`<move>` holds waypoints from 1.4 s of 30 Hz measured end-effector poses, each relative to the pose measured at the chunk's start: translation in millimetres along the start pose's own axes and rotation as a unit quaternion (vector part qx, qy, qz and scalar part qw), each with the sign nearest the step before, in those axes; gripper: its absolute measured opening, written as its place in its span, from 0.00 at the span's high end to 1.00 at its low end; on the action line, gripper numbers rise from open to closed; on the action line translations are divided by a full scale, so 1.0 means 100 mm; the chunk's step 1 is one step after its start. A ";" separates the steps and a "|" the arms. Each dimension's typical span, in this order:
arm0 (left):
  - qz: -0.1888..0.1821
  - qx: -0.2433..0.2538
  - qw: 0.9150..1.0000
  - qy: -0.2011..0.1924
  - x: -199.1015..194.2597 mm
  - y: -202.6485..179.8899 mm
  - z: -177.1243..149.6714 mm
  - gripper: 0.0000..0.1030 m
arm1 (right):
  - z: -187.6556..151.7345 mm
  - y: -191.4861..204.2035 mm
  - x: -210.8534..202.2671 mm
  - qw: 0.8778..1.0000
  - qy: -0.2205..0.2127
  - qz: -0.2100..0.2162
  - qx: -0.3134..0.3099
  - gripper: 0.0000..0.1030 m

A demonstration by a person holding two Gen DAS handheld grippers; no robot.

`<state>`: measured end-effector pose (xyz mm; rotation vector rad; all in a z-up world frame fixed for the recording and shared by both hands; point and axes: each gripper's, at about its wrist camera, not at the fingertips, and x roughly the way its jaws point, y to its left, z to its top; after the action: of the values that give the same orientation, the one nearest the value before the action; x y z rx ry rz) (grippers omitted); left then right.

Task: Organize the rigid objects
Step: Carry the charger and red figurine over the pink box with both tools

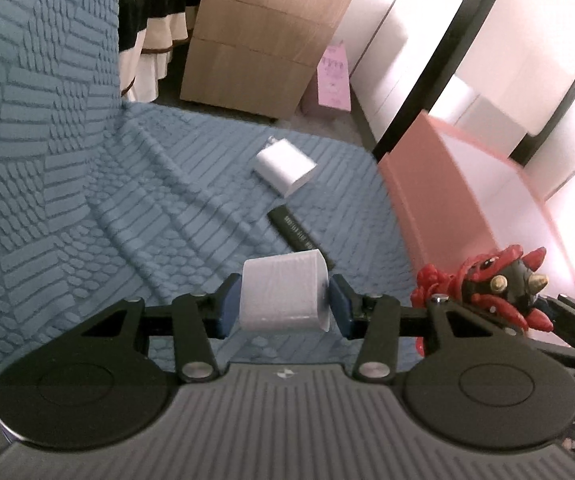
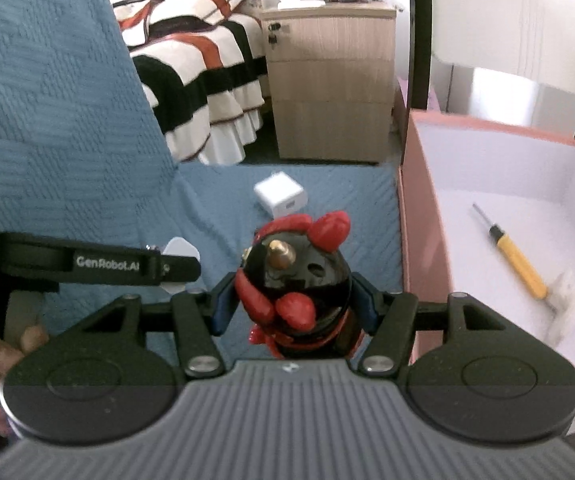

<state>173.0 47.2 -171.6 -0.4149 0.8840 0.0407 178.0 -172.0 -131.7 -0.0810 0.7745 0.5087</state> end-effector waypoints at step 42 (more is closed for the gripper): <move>-0.115 0.110 0.983 0.086 0.57 -2.62 0.91 0.48 | 0.52 -1.76 -0.58 0.995 0.034 -0.093 -0.005 0.40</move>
<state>329.8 -167.9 -75.8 -0.3130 0.9943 -0.3073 259.1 -336.9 -74.7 -0.1793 0.8217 0.3338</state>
